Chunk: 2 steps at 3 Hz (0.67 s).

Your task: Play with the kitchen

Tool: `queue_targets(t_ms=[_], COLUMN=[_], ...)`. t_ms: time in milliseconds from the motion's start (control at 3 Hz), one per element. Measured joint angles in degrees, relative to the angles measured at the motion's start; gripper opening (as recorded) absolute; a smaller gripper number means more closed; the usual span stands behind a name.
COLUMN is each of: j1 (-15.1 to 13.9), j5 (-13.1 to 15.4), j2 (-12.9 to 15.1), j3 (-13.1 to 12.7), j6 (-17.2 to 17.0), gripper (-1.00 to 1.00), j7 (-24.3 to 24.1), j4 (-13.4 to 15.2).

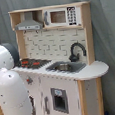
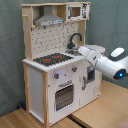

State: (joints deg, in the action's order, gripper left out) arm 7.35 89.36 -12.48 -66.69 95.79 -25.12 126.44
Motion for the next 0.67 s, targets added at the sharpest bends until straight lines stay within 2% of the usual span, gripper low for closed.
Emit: queue_targets(t_ms=[333,667], j1=[-1.81,-3.48], j5=[3.03,7.66], j2=[3.28,7.05], j3=[-3.48,-5.55], j6=[-0.34,-0.34], gripper=[1.00,1.00], j7=[0.02,0.01], j4=[2.34,4.03])
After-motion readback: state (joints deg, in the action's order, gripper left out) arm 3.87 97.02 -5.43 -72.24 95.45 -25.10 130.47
